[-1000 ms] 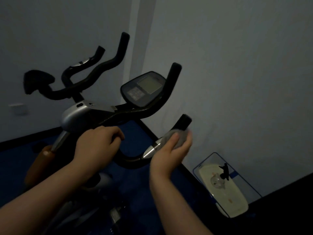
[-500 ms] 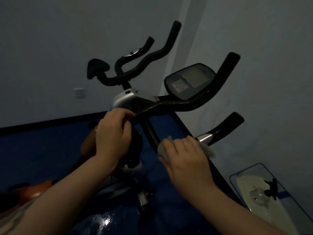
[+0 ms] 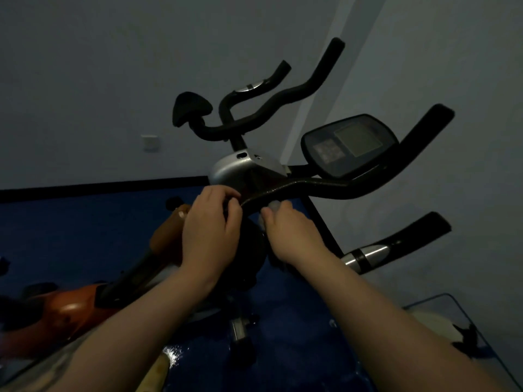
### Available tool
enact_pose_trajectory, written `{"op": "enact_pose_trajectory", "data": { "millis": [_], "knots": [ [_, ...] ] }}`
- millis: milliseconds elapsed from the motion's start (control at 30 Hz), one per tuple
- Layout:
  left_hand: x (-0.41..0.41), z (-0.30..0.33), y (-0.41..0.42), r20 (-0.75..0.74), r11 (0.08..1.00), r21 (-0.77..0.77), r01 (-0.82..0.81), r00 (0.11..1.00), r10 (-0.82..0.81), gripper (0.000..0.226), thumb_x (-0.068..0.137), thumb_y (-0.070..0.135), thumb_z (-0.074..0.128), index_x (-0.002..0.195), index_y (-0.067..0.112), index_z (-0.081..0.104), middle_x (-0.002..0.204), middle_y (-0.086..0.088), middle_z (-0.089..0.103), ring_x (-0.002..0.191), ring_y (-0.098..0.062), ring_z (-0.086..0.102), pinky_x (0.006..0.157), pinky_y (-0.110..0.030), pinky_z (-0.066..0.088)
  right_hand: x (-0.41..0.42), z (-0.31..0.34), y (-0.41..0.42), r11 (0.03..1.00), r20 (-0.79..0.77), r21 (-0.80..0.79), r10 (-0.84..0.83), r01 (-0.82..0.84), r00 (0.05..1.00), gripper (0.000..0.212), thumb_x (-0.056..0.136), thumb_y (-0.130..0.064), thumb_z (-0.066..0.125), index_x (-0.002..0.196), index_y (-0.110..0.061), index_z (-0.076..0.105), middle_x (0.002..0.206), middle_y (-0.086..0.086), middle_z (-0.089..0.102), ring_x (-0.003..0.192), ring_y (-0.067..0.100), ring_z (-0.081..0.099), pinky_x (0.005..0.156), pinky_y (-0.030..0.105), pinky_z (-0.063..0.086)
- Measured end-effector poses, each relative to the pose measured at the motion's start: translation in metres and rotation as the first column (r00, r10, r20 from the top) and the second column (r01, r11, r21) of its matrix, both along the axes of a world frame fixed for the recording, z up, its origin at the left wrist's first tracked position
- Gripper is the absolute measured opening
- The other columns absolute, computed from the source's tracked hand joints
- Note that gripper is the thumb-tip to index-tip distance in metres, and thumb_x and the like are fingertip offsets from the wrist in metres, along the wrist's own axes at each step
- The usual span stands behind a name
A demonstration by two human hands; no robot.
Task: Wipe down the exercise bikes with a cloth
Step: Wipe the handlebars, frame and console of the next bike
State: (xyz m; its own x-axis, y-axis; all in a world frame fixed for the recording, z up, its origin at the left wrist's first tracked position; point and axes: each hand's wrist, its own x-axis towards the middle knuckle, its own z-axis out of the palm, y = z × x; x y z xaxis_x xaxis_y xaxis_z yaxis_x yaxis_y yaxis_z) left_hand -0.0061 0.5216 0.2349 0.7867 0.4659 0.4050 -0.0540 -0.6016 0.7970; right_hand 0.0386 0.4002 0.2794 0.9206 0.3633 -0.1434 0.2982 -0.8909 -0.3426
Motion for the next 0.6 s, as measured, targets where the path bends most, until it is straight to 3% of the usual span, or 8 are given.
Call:
{"op": "enact_pose_trajectory", "data": {
  "millis": [67, 200, 300, 367, 400, 467, 533, 600],
  "knots": [
    [-0.003, 0.0, 0.001, -0.011, 0.998, -0.065, 0.017, 1.0, -0.017, 0.009, 0.094, 0.023, 0.045, 0.091, 0.028, 0.051, 0.088, 0.014, 0.052, 0.084, -0.005, 0.052, 0.069, -0.018, 0.04, -0.01, -0.002, -0.009, 0.999, -0.015, 0.05, 0.014, -0.013, 1.0, 0.037, 0.102, -0.039, 0.026, 0.118, -0.011, 0.043, 0.116, 0.01, 0.057, 0.092, 0.024, 0.054, 0.071, 0.032, 0.037],
    [-0.004, 0.001, 0.005, -0.038, 0.957, -0.288, 0.034, 0.998, -0.046, 0.008, 0.093, 0.029, 0.049, 0.087, 0.032, 0.053, 0.089, 0.016, 0.056, 0.084, 0.002, 0.054, 0.067, -0.016, 0.039, -0.026, 0.003, -0.038, 0.99, 0.031, -0.071, 0.126, -0.124, 0.992, 0.034, 0.098, -0.045, 0.035, 0.124, -0.022, 0.037, 0.102, 0.0, 0.058, 0.084, 0.017, 0.056, 0.068, 0.03, 0.038],
    [-0.003, 0.001, 0.008, -0.07, 0.927, -0.37, 0.061, 0.993, -0.093, 0.009, 0.093, 0.033, 0.049, 0.087, 0.034, 0.054, 0.088, 0.016, 0.059, 0.083, 0.006, 0.055, 0.067, -0.018, 0.041, -0.016, 0.019, -0.041, 0.984, 0.198, 0.177, -0.008, -0.028, 0.98, 0.03, 0.091, -0.043, 0.054, 0.114, -0.029, 0.04, 0.089, -0.01, 0.06, 0.081, 0.008, 0.06, 0.063, 0.021, 0.043],
    [-0.001, 0.0, 0.01, -0.063, 0.917, -0.391, 0.074, 0.992, -0.107, 0.01, 0.093, 0.034, 0.047, 0.088, 0.034, 0.055, 0.089, 0.015, 0.06, 0.083, 0.005, 0.056, 0.07, -0.017, 0.043, 0.0, 0.03, -0.032, 0.913, 0.353, 0.392, -0.033, -0.116, 0.935, 0.026, 0.087, -0.035, 0.064, 0.105, -0.028, 0.047, 0.086, -0.016, 0.06, 0.078, 0.0, 0.06, 0.059, 0.009, 0.043],
    [-0.001, 0.0, 0.01, -0.052, 0.912, -0.403, 0.075, 0.993, -0.105, 0.011, 0.094, 0.032, 0.046, 0.087, 0.033, 0.054, 0.088, 0.014, 0.06, 0.083, 0.004, 0.055, 0.069, -0.013, 0.041, 0.008, 0.032, -0.024, 0.891, 0.402, 0.398, 0.042, -0.216, 0.915, 0.025, 0.085, -0.03, 0.067, 0.105, -0.027, 0.052, 0.094, -0.014, 0.061, 0.087, 0.0, 0.06, 0.068, 0.007, 0.044],
    [-0.001, 0.002, 0.01, -0.029, 0.886, -0.461, 0.056, 0.997, -0.078, 0.014, 0.095, 0.025, 0.045, 0.084, 0.03, 0.053, 0.085, 0.012, 0.058, 0.081, 0.006, 0.054, 0.066, -0.006, 0.038, 0.023, 0.023, -0.004, 0.904, 0.451, 0.163, 0.288, -0.395, 0.845, 0.029, 0.081, -0.036, 0.066, 0.107, -0.026, 0.062, 0.116, -0.005, 0.056, 0.11, 0.007, 0.05, 0.089, 0.017, 0.041],
    [0.0, 0.001, 0.013, -0.004, 0.809, -0.587, 0.017, 1.0, -0.024, 0.017, 0.096, 0.017, 0.045, 0.082, 0.024, 0.053, 0.083, 0.005, 0.057, 0.078, 0.003, 0.054, 0.07, -0.01, 0.039, 0.034, 0.003, 0.01, 0.876, 0.47, -0.084, 0.455, -0.474, 0.756, 0.03, 0.081, -0.047, 0.059, 0.105, -0.03, 0.066, 0.117, -0.003, 0.056, 0.111, 0.013, 0.044, 0.088, 0.031, 0.035],
    [0.001, -0.002, 0.015, -0.006, 0.715, -0.699, 0.003, 1.0, -0.01, 0.016, 0.096, 0.016, 0.046, 0.081, 0.021, 0.052, 0.081, -0.002, 0.055, 0.076, -0.006, 0.055, 0.072, -0.019, 0.041, 0.04, -0.005, 0.011, 0.844, 0.446, -0.158, 0.524, -0.513, 0.725, 0.028, 0.082, -0.046, 0.057, 0.105, -0.032, 0.065, 0.109, -0.004, 0.059, 0.105, 0.014, 0.046, 0.083, 0.033, 0.032]
  ]
}}
